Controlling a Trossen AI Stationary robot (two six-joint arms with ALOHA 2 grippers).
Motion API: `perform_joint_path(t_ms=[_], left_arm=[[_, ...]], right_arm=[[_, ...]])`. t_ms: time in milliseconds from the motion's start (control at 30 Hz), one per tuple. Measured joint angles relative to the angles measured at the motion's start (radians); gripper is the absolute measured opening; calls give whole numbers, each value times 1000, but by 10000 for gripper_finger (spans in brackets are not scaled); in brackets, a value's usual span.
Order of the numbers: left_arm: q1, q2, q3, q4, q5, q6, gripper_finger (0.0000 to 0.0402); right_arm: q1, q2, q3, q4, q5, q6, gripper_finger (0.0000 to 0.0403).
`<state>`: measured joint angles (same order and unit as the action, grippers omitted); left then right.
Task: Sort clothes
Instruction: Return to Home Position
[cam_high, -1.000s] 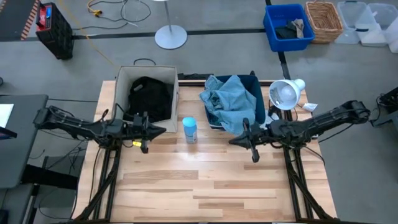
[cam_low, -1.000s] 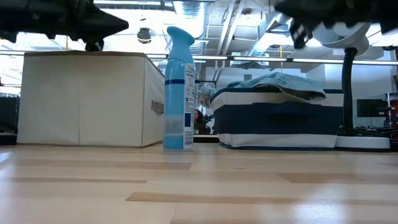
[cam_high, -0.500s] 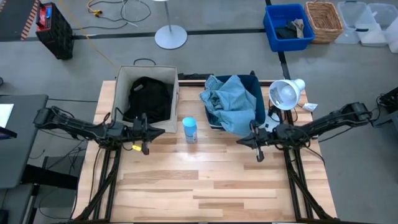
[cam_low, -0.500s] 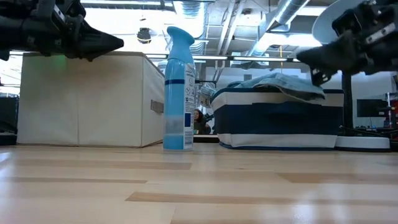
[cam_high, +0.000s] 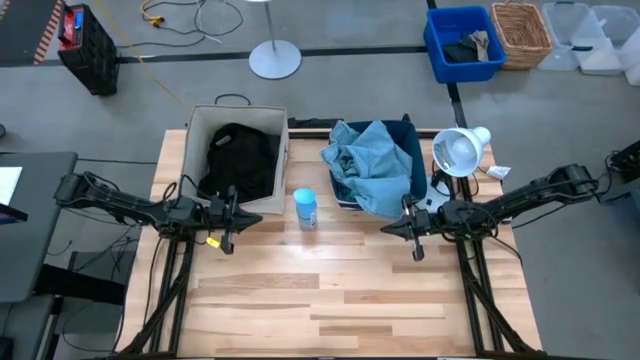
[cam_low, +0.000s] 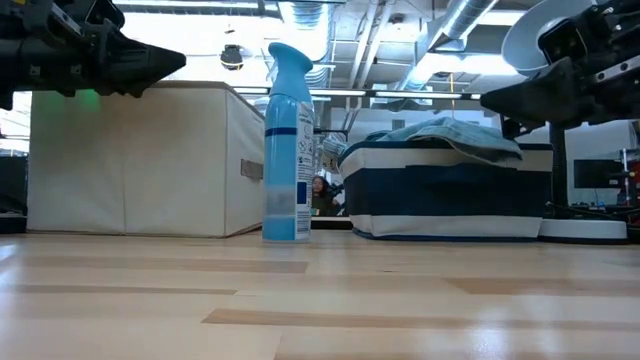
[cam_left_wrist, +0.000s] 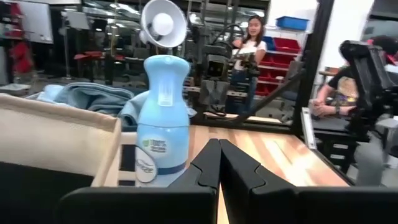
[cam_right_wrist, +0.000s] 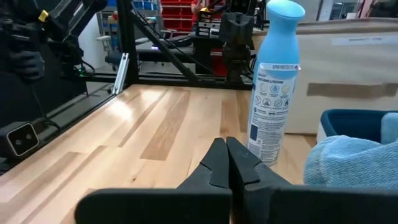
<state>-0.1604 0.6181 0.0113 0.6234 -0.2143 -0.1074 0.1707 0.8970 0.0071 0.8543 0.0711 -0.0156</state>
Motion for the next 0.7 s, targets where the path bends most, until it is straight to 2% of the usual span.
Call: perform_joint_path(t_ms=[133,300,533,700], left_arm=[[0,1,2,-5,-54,18,0],[0,3,-2,-10,-62,151,0],[0,3,-4,-19,-56,246,0],[1,5,-5,40,-57,314,0]], right_arm=[[-8,0,-1,0,-9,88,14],[-7,0,-1,-7,-8,198,33],[-7,0,-2,-13,-8,200,39],[-12,0,-2,21,6,-19,40]])
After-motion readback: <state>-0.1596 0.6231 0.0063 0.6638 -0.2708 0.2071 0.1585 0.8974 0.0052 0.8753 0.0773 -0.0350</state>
